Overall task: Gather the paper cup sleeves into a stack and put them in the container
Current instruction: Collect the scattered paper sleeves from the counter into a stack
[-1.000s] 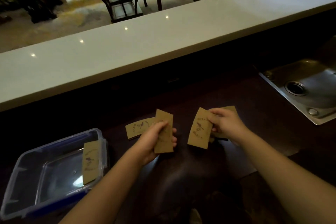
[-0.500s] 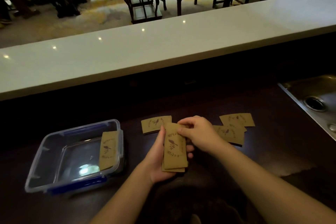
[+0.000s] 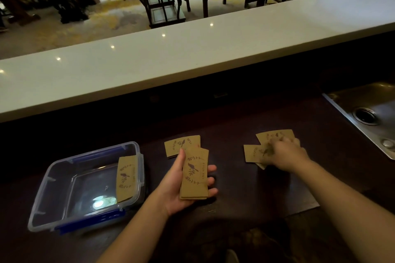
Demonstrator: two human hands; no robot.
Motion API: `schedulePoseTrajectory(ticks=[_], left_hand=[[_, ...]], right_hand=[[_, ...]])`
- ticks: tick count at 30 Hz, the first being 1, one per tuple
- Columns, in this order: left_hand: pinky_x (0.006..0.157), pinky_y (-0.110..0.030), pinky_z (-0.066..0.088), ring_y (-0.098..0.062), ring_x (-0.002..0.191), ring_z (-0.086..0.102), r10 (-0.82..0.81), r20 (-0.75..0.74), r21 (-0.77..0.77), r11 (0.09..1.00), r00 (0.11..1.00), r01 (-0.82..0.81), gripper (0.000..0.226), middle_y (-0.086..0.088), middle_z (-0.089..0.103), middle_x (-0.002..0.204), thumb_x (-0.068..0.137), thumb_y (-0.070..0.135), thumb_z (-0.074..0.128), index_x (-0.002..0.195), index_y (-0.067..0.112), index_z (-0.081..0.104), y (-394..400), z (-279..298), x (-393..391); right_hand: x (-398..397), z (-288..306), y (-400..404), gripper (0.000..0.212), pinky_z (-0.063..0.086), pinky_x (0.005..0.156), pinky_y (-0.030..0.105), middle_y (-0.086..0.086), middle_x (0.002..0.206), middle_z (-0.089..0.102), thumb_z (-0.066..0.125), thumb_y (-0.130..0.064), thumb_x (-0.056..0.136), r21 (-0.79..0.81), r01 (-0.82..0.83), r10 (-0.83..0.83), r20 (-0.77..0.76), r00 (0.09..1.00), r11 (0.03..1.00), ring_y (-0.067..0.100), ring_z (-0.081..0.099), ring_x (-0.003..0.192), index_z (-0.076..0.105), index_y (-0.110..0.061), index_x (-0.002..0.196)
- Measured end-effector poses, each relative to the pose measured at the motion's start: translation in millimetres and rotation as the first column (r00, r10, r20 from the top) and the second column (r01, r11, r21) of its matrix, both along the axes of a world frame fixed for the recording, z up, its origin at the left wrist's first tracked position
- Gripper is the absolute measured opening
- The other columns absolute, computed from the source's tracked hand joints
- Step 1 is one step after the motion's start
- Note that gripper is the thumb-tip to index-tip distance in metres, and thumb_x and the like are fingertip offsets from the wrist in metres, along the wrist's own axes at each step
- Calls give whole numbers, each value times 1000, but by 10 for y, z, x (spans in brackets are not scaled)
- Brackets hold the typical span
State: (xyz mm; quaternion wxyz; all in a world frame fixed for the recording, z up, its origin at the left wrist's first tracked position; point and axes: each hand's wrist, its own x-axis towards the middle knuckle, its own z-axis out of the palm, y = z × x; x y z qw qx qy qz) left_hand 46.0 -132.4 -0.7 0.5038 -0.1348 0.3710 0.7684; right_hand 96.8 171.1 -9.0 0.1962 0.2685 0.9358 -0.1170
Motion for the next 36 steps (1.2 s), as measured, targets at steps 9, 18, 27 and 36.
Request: schedulePoseTrajectory(ticks=[9,18,27,36], left_hand=[[74,-47,57,-30,85,71,36,-117,-104,993,992,-48,44,-17,74,95,88,35,49,118,4,58,14,83,-52],[74,-41,57,-24,94,70,-128,-341,-389,921,931,-16,25,-7,74,100,92,15,52,115,19,61,62,152,-17],[82,-37,58,-14,92,70,-234,-554,-451,891,799,-51,58,4,65,113,91,12,52,130,52,37,278,114,81],[72,-31,57,-21,97,67,-232,-487,-489,871,842,-43,25,-6,65,112,93,23,47,111,39,56,292,77,174]], right_hand=[[129,-147,210,85,46,97,49,12,137,44,83,-43,63,-132,84,-97,-97,990,988,34,42,123,41,-18,133],[203,-86,199,66,52,75,36,3,121,55,69,4,76,-831,159,-564,-210,799,534,22,59,96,51,-35,126],[21,323,-606,51,39,45,22,9,80,56,45,5,80,-911,-69,-280,-196,940,407,15,48,60,67,-24,116],[-153,177,-869,30,48,57,23,3,78,64,64,-4,79,-883,-74,-111,-141,984,464,9,60,66,61,-16,107]])
